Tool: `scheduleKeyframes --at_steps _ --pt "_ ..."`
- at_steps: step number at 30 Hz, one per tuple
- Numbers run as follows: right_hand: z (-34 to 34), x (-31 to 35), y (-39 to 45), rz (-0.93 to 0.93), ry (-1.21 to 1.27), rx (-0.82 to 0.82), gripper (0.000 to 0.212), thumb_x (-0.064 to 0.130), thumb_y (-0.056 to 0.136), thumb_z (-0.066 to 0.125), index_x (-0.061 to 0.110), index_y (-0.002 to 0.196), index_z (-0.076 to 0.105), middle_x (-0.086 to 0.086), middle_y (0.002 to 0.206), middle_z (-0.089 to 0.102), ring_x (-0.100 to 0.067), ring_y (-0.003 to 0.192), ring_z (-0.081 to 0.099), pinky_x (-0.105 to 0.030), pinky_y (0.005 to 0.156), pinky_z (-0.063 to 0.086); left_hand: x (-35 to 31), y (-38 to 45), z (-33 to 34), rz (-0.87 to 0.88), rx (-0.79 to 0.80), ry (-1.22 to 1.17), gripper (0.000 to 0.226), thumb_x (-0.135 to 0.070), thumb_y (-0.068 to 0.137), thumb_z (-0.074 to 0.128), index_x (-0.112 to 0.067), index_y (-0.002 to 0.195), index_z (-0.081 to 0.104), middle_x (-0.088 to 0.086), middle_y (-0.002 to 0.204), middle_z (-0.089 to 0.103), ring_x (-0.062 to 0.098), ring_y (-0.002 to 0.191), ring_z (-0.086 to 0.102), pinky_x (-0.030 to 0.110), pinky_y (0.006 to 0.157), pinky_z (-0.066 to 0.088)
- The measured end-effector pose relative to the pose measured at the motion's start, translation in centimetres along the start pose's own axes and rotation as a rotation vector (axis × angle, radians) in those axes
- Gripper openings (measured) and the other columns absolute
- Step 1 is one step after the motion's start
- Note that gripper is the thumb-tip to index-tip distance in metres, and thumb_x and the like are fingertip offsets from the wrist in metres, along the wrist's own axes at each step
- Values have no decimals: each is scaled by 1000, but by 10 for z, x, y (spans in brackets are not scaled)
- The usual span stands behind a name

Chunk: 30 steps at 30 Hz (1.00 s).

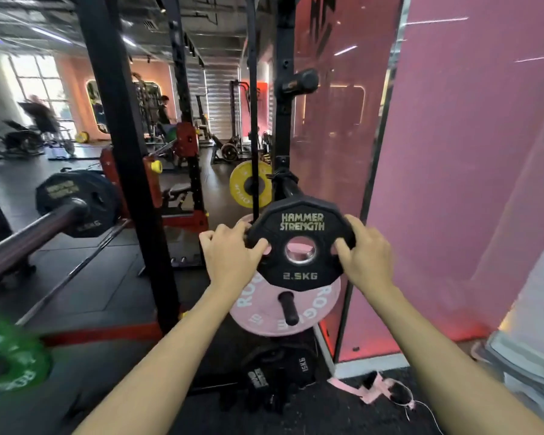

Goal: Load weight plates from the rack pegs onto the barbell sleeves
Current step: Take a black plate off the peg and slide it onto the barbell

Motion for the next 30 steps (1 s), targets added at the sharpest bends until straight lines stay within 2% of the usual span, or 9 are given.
scheduleKeyframes --at_steps 5,9,10,12,14,17,20,26,30 --pt "-14 34 -39 -23 77 50 40 28 77 61 26 116 56 -8 69 53 -35 70 53 -37 55 46 14 -45 -46 -94 -48 27 42 -54 71 51 -20 85 72 -2 65 57 23 71 55 38 80 32" --pt "-19 65 -69 -95 146 62 37 23 76 65 29 111 57 1 76 61 -21 75 55 -26 57 39 34 -84 -90 -148 -62 106 36 -49 71 60 -19 85 73 -2 64 56 24 69 55 41 81 38" --pt "-18 74 -76 -108 177 88 35 23 77 64 28 111 58 1 81 64 -21 78 56 -28 58 41 41 -93 -102 -163 -54 130 35 -48 71 62 -18 85 73 -2 64 58 24 71 56 42 81 39" --pt "-13 97 -86 -119 249 188 34 26 82 61 26 115 60 -1 93 68 -25 91 59 -38 68 49 57 -107 -128 -201 -54 185 36 -49 71 61 -19 86 72 -2 65 61 24 73 58 41 81 36" --pt "-5 123 -94 -149 296 254 40 30 85 58 24 125 57 -3 103 68 -27 100 58 -43 76 49 74 -117 -155 -246 -61 251 38 -51 71 59 -20 89 72 -2 67 63 24 75 60 41 82 34" --pt "8 171 -105 -226 341 245 46 31 86 60 22 130 54 -7 92 66 -30 94 57 -36 67 42 103 -128 -198 -309 -92 322 37 -49 71 65 -20 92 72 1 70 63 25 77 59 41 84 35" --pt "20 225 -114 -249 404 243 48 32 84 64 20 130 56 -12 87 64 -34 90 57 -40 68 44 136 -136 -239 -356 -146 388 32 -43 72 74 -20 93 74 3 71 65 26 78 59 40 83 33" --pt "51 333 -130 -320 467 192 46 34 78 67 22 122 61 -6 74 62 -32 78 61 -32 59 44 214 -139 -306 -445 -224 440 37 -46 75 60 -19 96 73 6 76 67 29 84 60 41 86 33" --pt "83 398 -135 -308 467 246 46 34 79 67 24 124 59 -6 75 62 -31 83 59 -34 62 43 279 -124 -331 -456 -212 463 32 -41 77 67 -17 98 73 6 74 65 29 79 59 42 87 36"
Point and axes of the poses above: each hand's wrist, its own y-axis towards the middle knuckle, its own z-axis out of the palm, x = y × z, the point moved 1 cm from there along y, towards the middle knuckle
